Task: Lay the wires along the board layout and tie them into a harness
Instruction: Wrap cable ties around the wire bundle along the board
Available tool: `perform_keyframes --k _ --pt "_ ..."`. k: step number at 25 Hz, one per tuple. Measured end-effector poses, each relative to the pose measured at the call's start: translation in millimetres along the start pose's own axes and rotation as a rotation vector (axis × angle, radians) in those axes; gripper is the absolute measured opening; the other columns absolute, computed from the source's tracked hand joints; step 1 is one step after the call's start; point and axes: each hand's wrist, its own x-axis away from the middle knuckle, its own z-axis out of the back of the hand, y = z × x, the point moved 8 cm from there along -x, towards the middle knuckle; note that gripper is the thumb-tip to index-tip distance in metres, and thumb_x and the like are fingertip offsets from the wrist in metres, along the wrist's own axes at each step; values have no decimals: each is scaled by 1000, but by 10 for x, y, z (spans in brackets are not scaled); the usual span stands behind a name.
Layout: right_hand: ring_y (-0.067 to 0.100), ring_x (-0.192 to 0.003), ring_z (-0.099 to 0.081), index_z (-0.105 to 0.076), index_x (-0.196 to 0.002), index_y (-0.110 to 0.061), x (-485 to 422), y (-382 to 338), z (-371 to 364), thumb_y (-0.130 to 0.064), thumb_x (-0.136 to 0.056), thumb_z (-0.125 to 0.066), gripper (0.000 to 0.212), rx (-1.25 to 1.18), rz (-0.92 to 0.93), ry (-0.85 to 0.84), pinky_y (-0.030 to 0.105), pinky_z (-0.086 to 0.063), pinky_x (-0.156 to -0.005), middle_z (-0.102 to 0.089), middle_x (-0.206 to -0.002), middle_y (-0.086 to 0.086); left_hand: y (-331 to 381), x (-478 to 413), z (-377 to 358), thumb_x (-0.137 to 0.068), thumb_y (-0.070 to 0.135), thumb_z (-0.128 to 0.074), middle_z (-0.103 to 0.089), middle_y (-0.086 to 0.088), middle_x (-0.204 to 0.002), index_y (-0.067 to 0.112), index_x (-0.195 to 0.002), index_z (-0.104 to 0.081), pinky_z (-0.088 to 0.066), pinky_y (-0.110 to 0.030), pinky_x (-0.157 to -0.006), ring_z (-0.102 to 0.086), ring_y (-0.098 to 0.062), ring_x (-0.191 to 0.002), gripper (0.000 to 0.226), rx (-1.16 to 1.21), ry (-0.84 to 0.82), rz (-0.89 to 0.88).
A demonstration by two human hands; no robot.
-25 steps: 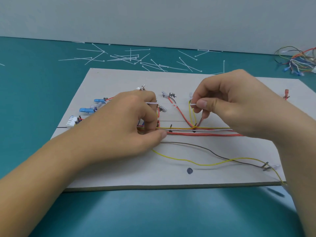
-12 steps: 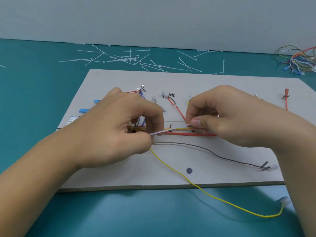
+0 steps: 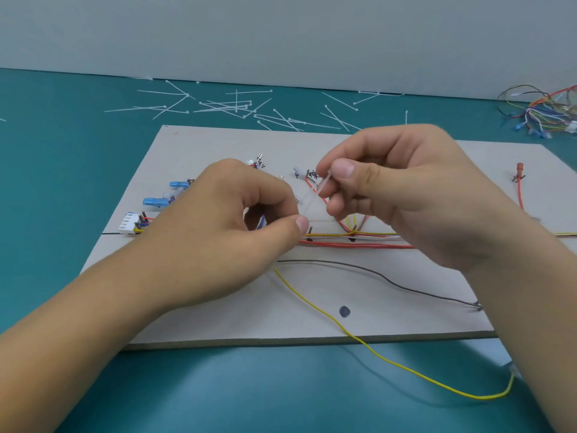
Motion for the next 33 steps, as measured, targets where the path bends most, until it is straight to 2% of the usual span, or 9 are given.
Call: perform_keyframes --k 2,7,9,13,17,20,24,29,33 --pt "20 -69 -69 -73 -96 -1 -1 50 -44 -9 -87 -66 14 -114 -50 -36 30 -57 -69 -73 -81 12 -9 -2 -44 -86 28 -63 -47 12 -50 12 -62 -65 -32 -10 -48 -42 -2 -49 29 38 -21 22" --pt "22 -70 -70 -74 -95 -1 -14 90 -39 -7 -78 -73 19 -123 -55 -2 30 -58 -71 -74 -83 15 -55 0 -64 -85 29 -62 -47 13 -49 10 -65 -67 -30 -5 -44 -41 1 -43 28 87 -19 58" --pt "22 -69 -70 -73 -94 -1 -17 91 -44 -7 -78 -73 17 -133 -44 7 29 -58 -69 -73 -83 15 -57 -4 -63 -85 30 -62 -48 13 -49 12 -65 -68 -32 -9 -46 -42 0 -45 29 86 -21 53" --pt "21 -67 -69 -72 -93 -1 -21 105 -72 -10 -80 -73 16 -115 -42 13 30 -57 -67 -73 -81 14 -61 -10 -88 -86 32 -62 -50 13 -50 19 -60 -64 -38 -26 -53 -42 -3 -51 29 64 -41 46" --pt "20 -68 -69 -72 -93 -3 -26 107 -44 -1 -90 -69 4 -83 -50 52 31 -58 -68 -74 -81 12 -49 -6 -103 -88 32 -63 -53 14 -55 25 -61 -63 -39 -29 -54 -42 -9 -53 28 29 -31 14" --pt "18 -66 -70 -73 -89 -6 -37 87 54 3 -92 -68 11 1 -2 190 32 -59 -69 -74 -77 9 -108 -24 -29 -87 33 -65 -61 13 -64 26 -69 -72 -42 -33 -59 -49 -17 -60 21 -43 46 -14" --pt "16 -64 -74 -73 -87 -13 -1 -87 213 1 -90 -70 15 219 207 459 27 -57 -64 -74 -75 1 -168 -50 -4 -86 26 -78 -62 13 -70 30 -82 -83 -35 -17 -61 -54 -5 -67 7 -150 53 -12" --pt "15 -66 -75 -71 -89 -14 0 -116 122 1 -90 -68 15 335 307 461 22 -56 -64 -72 -77 -1 -170 -98 -115 -84 30 -81 -57 13 -82 35 -95 -83 -37 -30 -75 -54 -6 -80 12 -279 22 -28" --pt "13 -68 -75 -71 -90 -14 -33 -67 99 1 -91 -68 15 363 301 435 23 -56 -65 -71 -78 -1 -218 -127 -135 -84 39 -79 -58 13 -90 35 -109 -79 -40 -31 -78 -51 -4 -84 26 -308 3 8"
